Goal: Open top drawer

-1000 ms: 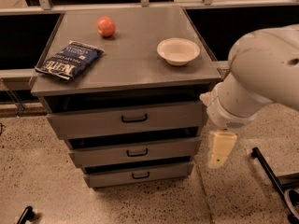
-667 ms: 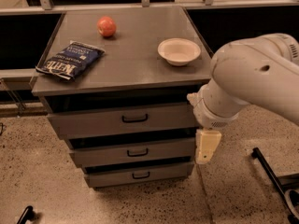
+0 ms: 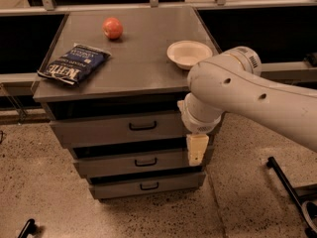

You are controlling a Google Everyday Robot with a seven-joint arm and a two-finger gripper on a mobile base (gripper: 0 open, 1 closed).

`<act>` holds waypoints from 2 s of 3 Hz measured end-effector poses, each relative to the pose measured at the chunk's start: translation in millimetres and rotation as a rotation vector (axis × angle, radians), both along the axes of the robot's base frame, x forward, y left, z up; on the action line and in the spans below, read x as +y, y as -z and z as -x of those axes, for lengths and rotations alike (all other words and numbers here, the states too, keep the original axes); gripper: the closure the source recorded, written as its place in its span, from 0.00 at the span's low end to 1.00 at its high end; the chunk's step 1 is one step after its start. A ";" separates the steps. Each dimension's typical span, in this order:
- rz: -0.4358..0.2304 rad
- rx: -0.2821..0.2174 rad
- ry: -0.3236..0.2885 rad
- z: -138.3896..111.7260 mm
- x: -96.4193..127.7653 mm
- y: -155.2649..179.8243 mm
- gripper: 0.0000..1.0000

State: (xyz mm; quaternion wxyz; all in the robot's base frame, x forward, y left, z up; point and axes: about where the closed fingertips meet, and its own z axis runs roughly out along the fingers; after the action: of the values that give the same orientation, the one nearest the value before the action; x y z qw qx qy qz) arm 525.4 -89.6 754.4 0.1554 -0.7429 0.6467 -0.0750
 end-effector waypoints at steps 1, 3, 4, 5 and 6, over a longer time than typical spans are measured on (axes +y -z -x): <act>0.006 0.001 -0.004 -0.7 1.0 1.4 0.00; 0.029 -0.030 -0.036 -40.4 7.0 38.4 0.00; 0.037 -0.020 -0.024 -65.9 5.3 55.9 0.00; 0.032 0.017 -0.007 -87.9 -1.6 75.3 0.03; 0.037 0.031 -0.006 -95.4 -5.8 80.5 0.23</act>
Offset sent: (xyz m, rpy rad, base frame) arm 0.0438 0.0137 -0.0547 -0.0520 -0.0485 0.0820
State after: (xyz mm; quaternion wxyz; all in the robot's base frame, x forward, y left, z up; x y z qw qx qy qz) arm 620.8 -95.3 673.9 0.1320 -0.7485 0.6455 -0.0751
